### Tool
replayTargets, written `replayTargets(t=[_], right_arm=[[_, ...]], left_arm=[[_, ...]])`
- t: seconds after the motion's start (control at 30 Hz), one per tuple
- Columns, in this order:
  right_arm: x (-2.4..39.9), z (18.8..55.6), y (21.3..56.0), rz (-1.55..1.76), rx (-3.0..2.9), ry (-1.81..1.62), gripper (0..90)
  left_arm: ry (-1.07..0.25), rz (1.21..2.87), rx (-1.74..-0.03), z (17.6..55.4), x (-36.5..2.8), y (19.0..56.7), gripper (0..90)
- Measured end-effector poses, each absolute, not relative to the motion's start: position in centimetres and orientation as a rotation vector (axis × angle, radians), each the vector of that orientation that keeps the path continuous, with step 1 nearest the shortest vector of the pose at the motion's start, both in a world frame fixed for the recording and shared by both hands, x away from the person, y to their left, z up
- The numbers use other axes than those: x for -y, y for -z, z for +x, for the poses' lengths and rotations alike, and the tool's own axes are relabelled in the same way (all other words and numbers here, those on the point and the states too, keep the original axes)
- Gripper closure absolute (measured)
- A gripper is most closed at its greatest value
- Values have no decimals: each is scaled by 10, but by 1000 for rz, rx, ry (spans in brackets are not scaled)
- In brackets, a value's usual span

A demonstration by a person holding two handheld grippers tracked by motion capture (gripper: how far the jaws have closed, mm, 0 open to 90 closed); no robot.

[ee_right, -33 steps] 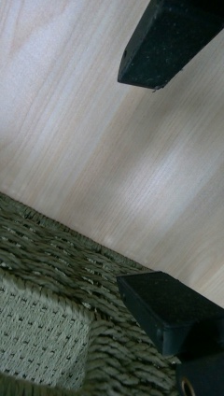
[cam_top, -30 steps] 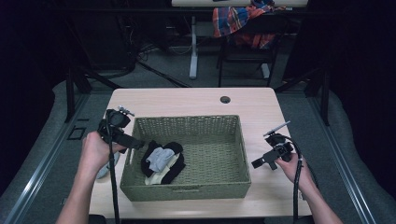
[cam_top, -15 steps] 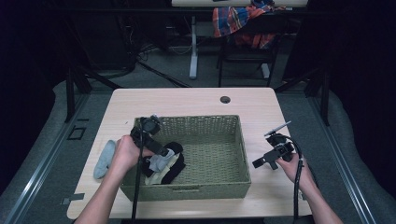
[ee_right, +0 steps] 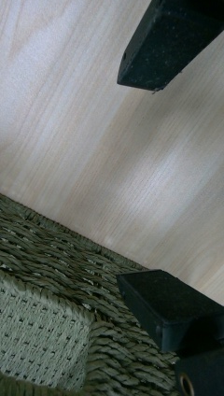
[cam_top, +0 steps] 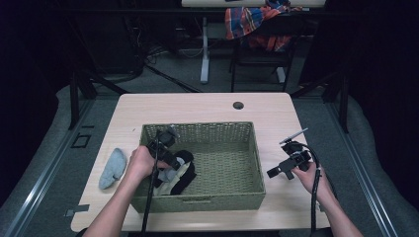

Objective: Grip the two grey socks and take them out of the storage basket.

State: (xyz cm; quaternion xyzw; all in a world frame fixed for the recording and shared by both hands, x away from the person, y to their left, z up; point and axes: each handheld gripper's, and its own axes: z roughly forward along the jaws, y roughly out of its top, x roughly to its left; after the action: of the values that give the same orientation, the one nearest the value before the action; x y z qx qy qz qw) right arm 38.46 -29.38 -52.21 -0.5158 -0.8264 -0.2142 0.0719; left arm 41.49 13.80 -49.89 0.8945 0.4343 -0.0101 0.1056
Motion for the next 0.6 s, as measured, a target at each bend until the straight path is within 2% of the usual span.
replayTargets(t=[0.1,0.23,0.37,0.47,0.6], right_arm=[[293,384,523,-1564,2478,642,53],[296,385,521,-1527,2499,614,54],[295,384,523,-1559,2480,639,55],[294,384,522,-1558,2475,645,55],[296,384,523,-1564,2477,643,55]], left_arm=[[37,2647,-1285,415,-138,502,339],[20,2673,-1235,412,-136,502,531],[25,2681,-1212,410,-136,504,684],[23,2678,-1202,410,-138,503,723],[12,2654,-1185,407,-141,493,719]])
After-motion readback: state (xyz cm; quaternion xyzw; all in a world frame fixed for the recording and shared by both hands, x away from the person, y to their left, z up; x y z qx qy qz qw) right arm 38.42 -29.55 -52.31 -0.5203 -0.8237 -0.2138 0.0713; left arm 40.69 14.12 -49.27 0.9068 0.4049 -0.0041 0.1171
